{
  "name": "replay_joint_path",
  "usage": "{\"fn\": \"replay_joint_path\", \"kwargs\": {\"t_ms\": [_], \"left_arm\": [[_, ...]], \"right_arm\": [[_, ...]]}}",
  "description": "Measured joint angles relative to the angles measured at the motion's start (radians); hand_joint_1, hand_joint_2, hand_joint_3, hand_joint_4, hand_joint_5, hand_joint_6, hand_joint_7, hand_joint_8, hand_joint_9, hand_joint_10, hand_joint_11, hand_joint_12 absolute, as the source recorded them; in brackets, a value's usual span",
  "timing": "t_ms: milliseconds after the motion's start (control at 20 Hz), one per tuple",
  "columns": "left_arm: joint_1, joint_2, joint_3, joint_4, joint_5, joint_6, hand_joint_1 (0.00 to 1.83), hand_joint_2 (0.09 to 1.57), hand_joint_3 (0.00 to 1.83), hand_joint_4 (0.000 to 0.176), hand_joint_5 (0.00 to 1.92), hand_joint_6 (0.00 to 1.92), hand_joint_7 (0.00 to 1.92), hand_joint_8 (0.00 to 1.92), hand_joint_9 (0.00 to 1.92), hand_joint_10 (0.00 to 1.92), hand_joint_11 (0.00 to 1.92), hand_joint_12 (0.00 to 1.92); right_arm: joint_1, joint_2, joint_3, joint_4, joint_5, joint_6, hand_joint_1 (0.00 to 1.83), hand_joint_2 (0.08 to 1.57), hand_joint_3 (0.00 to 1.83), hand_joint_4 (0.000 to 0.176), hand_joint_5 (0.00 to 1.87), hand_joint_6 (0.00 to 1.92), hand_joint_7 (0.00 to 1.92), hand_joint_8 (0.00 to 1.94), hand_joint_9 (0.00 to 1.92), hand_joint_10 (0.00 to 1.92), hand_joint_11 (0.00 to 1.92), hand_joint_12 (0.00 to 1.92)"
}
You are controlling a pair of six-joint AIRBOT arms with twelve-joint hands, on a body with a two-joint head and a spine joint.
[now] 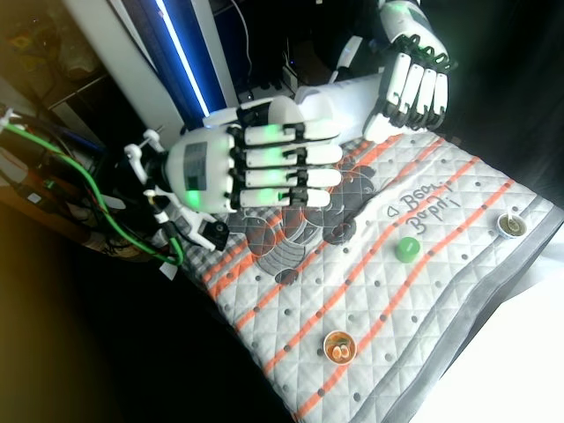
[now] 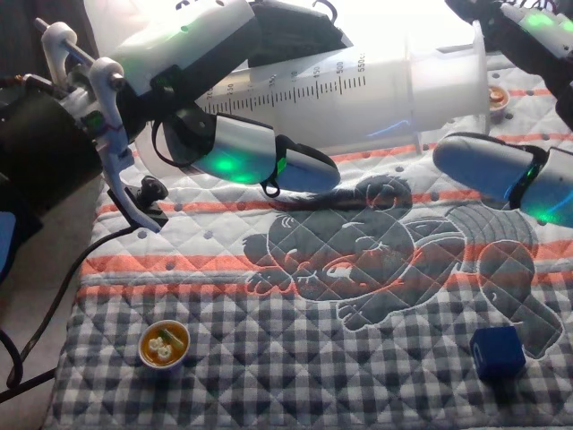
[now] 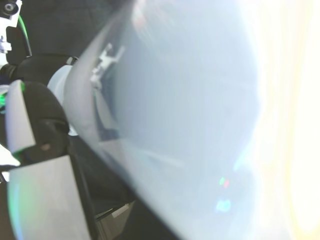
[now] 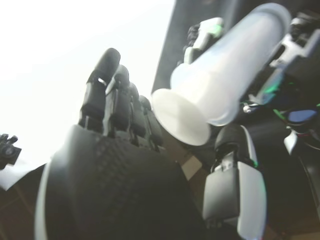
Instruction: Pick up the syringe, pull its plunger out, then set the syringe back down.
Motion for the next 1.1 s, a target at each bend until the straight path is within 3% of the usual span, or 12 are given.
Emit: {"fn": "replay_joint_path", "kwargs": {"t_ms": [100,250,400,450,500,550,650,750,900,950,1000,1100], "left_arm": [[0.0,-0.005,0.0,0.0,0.001,0.0,1.23,1.19,0.0,0.0,0.76,1.17,0.91,1.29,0.72,1.27,0.49,1.77],[0.0,-0.006,0.0,0.0,-0.007,0.0,1.23,1.18,0.0,0.0,0.82,1.04,0.91,1.32,0.7,1.33,0.45,1.9],[0.0,-0.006,0.003,-0.005,-0.008,0.005,1.19,1.18,0.0,0.013,0.84,1.2,0.88,1.18,0.59,1.08,0.03,1.85],[0.0,-0.006,0.003,-0.006,-0.008,0.008,1.2,1.17,0.0,0.003,0.89,1.18,0.86,1.14,0.52,1.05,0.0,1.83],[0.0,-0.006,0.003,-0.006,-0.008,0.009,1.2,1.17,0.0,0.006,0.91,1.16,0.85,1.15,0.51,1.08,0.0,1.82],[0.0,-0.006,0.003,-0.009,-0.008,0.009,1.19,1.18,0.0,0.017,0.86,1.19,0.85,1.2,0.56,1.13,0.0,1.86],[0.0,-0.006,0.003,-0.004,-0.01,0.013,1.35,1.17,0.0,0.0,0.83,1.15,0.93,1.13,0.7,1.44,0.15,1.84],[0.0,-0.006,0.003,-0.001,-0.014,0.018,1.2,1.18,0.0,0.006,0.85,1.17,0.87,1.22,0.62,1.22,0.04,1.91],[0.0,-0.006,0.003,-0.002,-0.014,0.016,1.19,1.18,0.0,0.02,0.86,1.2,0.86,1.21,0.56,1.24,0.01,1.92],[0.0,-0.008,0.003,-0.003,-0.014,0.015,1.19,1.19,0.0,0.0,0.87,1.23,0.82,1.2,0.49,1.19,0.0,1.87],[0.0,-0.009,0.003,-0.004,-0.016,0.014,1.18,1.19,0.0,0.006,0.88,1.21,0.8,1.26,0.48,1.26,0.0,1.91],[0.003,-0.009,0.003,-0.006,-0.014,0.011,1.19,1.19,0.0,0.0,0.84,1.13,0.85,1.33,0.64,1.4,0.27,1.92]], "right_arm": [[0.005,0.0,0.0,-0.001,0.001,0.002,0.46,1.17,0.01,0.0,0.07,0.0,0.07,0.0,0.21,0.02,0.0,0.89],[0.008,0.0,0.001,-0.016,0.007,0.005,0.79,1.16,0.0,0.0,0.34,0.07,0.41,0.06,0.5,0.15,0.12,1.34],[0.013,0.0,0.001,-0.011,0.015,0.009,1.07,1.12,0.0,0.0,0.58,0.07,0.59,0.05,0.64,0.35,0.44,1.25],[0.016,-0.003,0.003,-0.012,0.024,0.016,1.23,1.17,0.01,0.0,0.74,0.08,0.73,0.09,0.72,0.52,0.57,1.22],[0.018,-0.006,0.003,-0.008,0.026,0.02,1.31,1.21,0.0,0.0,0.77,1.0,0.67,1.13,0.8,1.2,0.73,1.19],[0.019,-0.009,0.003,-0.003,0.031,0.021,1.44,1.19,0.0,0.0,0.79,1.14,0.63,1.33,0.79,1.27,0.81,1.52],[0.019,-0.008,0.006,-0.003,0.032,0.021,1.39,1.16,0.0,0.0,0.91,1.02,0.8,1.25,0.83,1.35,0.81,1.58],[0.019,-0.008,0.011,-0.004,0.023,0.021,1.36,1.17,0.0,0.0,0.91,0.99,0.79,1.28,0.82,1.43,0.81,1.62],[0.02,-0.008,0.011,-0.004,0.014,0.019,1.35,1.19,0.0,0.0,0.88,1.05,0.74,1.35,0.77,1.51,0.76,1.71],[0.02,-0.009,0.011,-0.003,0.011,0.019,1.35,1.2,0.0,0.0,0.87,1.11,0.73,1.33,0.75,1.53,0.74,1.8],[0.02,-0.008,0.011,-0.004,0.01,0.019,1.34,1.22,0.0,0.0,0.85,1.13,0.69,1.4,0.71,1.58,0.72,1.83],[0.02,-0.006,0.011,-0.005,0.009,0.019,1.35,1.2,0.0,0.0,0.88,1.01,0.72,1.37,0.77,1.56,0.81,1.82]]}}
